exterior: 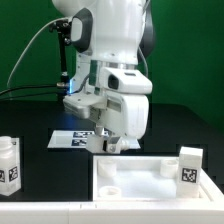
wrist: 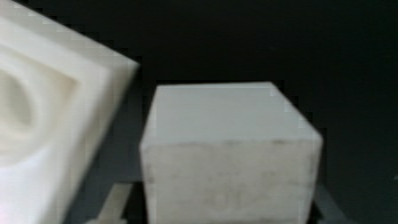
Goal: Assemble square table
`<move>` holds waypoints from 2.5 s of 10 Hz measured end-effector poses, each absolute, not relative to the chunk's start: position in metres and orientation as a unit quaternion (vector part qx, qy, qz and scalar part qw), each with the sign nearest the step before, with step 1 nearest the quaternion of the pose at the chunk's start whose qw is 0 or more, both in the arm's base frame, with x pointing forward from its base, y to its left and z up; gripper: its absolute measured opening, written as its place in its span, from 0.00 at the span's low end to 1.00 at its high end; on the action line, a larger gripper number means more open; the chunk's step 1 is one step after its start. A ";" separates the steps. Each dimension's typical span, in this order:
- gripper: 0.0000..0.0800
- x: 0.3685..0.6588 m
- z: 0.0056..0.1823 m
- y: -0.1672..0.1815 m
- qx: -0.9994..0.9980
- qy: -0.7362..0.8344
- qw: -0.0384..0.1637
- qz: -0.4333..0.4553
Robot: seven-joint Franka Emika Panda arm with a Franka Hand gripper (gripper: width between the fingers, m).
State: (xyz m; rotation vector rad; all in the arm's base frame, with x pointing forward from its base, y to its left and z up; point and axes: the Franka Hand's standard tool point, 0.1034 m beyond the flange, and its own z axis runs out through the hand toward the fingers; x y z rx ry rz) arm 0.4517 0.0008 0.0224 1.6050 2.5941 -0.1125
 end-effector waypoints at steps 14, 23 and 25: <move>0.60 0.433 0.006 -0.037 0.413 0.908 0.024 -0.063; 0.81 0.455 0.039 -0.014 0.603 0.793 0.063 -0.056; 0.81 0.454 0.038 -0.007 0.637 0.766 0.065 -0.053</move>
Offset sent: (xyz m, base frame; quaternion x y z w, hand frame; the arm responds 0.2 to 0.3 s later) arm -0.0106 -0.0104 -0.0208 0.0274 -0.0019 -0.1896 0.9815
